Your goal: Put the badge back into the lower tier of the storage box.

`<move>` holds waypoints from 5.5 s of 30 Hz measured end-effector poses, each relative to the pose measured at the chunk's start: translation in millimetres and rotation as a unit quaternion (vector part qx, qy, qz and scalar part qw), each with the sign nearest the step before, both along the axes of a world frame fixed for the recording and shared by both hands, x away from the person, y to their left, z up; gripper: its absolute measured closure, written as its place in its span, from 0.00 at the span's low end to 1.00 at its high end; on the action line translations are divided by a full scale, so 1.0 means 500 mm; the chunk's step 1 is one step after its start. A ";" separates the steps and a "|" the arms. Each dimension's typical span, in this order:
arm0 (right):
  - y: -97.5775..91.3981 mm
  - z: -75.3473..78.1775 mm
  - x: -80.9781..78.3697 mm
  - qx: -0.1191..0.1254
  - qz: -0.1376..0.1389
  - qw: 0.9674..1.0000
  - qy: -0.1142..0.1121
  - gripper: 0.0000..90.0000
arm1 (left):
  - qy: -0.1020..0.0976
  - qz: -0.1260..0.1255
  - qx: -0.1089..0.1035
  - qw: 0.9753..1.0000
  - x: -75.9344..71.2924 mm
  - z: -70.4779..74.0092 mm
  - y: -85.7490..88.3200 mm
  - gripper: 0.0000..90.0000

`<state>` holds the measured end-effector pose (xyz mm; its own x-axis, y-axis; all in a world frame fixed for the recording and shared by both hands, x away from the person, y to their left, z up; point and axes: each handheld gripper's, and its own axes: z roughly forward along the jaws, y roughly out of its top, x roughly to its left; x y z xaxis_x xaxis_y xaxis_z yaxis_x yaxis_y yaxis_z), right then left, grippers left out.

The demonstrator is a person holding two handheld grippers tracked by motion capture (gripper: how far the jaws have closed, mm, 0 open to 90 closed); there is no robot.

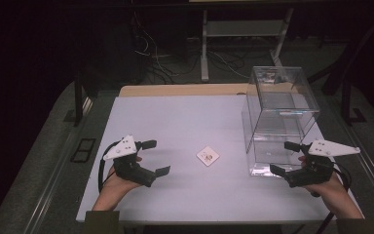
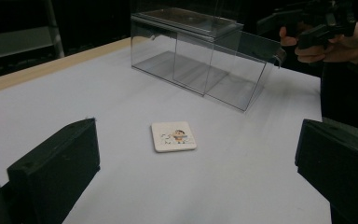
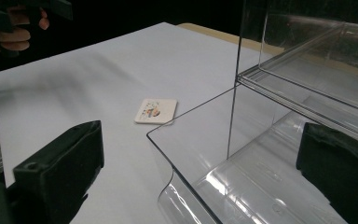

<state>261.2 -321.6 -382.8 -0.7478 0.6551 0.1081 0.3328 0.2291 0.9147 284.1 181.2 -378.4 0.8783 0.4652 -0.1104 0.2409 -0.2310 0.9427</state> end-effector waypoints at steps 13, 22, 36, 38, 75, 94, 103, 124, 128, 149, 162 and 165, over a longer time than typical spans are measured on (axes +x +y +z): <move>-0.004 -0.002 0.001 0.001 0.010 1.000 -0.003 0.00 | 0.005 0.000 0.001 1.000 0.009 -0.007 -0.005 0.00; -0.006 -0.003 0.001 0.001 0.015 1.000 -0.003 0.00 | 0.006 -0.001 0.004 1.000 0.016 -0.013 -0.012 0.00; -0.008 -0.004 0.002 0.008 0.014 1.000 -0.003 0.00 | 0.010 0.005 0.001 1.000 0.028 -0.021 -0.029 0.00; -0.008 -0.003 0.002 0.007 0.015 1.000 -0.003 0.01 | 0.010 0.006 0.000 1.000 0.030 -0.022 -0.033 0.00; -0.011 -0.004 0.002 0.013 0.016 1.000 -0.003 0.01 | 0.015 -0.006 -0.008 1.000 0.063 -0.029 -0.093 0.00; -0.012 -0.005 0.002 0.018 0.015 1.000 -0.003 0.01 | 0.014 -0.016 -0.006 1.000 0.090 -0.029 -0.134 0.00; -0.012 -0.005 0.002 0.018 0.015 1.000 -0.003 0.01 | 0.018 -0.022 0.001 1.000 0.102 -0.037 -0.159 0.00; -0.014 -0.005 0.001 0.019 0.010 1.000 -0.004 0.04 | 0.023 -0.034 0.016 0.999 0.135 -0.058 -0.223 0.00; -0.014 -0.005 0.002 0.020 0.010 1.000 -0.004 0.04 | 0.023 -0.035 0.017 0.999 0.140 -0.061 -0.232 0.00; -0.014 -0.006 0.001 0.020 0.012 1.000 -0.004 0.04 | 0.034 -0.022 0.045 0.998 0.149 -0.095 -0.263 0.00; -0.015 -0.006 0.002 0.022 0.013 1.000 -0.004 0.04 | 0.043 -0.012 0.084 0.995 0.155 -0.124 -0.284 0.00; -0.015 -0.006 0.002 0.022 0.012 1.000 -0.004 0.04 | 0.045 -0.009 0.095 0.994 0.155 -0.128 -0.288 0.00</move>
